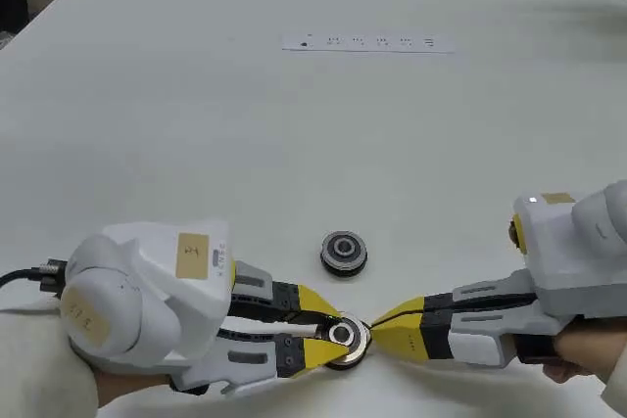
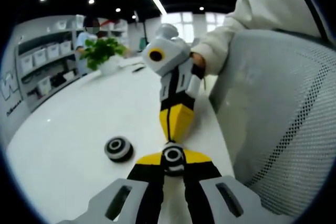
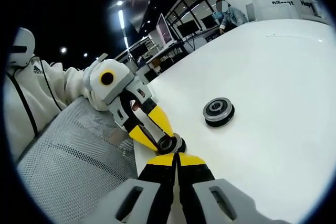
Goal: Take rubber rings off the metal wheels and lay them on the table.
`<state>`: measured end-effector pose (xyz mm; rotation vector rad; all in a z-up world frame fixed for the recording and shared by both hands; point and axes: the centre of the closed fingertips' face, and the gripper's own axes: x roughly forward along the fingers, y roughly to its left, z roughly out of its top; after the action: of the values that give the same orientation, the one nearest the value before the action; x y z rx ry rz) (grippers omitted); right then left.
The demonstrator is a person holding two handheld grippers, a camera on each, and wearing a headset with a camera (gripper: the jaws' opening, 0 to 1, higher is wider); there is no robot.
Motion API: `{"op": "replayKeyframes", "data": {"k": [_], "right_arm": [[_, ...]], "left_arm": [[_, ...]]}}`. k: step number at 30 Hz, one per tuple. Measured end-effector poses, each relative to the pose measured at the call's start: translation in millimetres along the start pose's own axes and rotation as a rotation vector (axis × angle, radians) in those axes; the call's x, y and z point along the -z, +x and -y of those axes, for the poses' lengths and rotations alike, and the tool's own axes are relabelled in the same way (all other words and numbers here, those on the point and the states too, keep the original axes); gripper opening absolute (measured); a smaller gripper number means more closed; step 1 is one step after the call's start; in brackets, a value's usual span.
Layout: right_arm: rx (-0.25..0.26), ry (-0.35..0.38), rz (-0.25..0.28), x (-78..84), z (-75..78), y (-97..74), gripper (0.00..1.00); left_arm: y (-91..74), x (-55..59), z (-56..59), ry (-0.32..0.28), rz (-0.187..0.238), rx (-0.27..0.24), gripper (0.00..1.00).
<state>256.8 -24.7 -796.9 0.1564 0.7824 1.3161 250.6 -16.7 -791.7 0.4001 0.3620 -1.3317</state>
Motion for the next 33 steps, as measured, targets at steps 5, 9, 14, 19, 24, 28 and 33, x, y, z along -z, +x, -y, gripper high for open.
{"op": "replayKeyframes", "data": {"k": [5,9,14,19,24,28,33], "right_arm": [[-0.010,0.016,0.011,-2.1,-3.1,0.4,0.00],[-0.019,0.036,0.018,-3.7,-5.5,1.2,0.00],[-0.022,0.031,0.018,-5.1,-7.4,1.9,0.00],[-0.031,0.033,0.021,-6.3,-9.3,2.4,0.00],[-0.037,0.024,0.022,-7.4,-10.9,3.3,0.00],[-0.037,0.028,0.023,-7.5,-10.5,3.2,0.00],[-0.037,0.036,0.023,-7.8,-10.7,2.9,0.00]], "left_arm": [[0.1,0.1,0.0,0.001,0.003,0.002,0.14],[0.2,0.2,0.0,0.005,0.004,0.003,0.14],[0.3,0.1,0.1,0.010,0.003,0.003,0.14],[0.4,0.2,0.2,0.013,0.002,0.003,0.13],[0.4,0.4,0.0,0.014,0.001,0.002,0.13],[0.5,0.4,-0.1,0.013,0.001,0.002,0.14],[0.6,0.5,-0.3,0.013,0.000,0.000,0.14]]}}
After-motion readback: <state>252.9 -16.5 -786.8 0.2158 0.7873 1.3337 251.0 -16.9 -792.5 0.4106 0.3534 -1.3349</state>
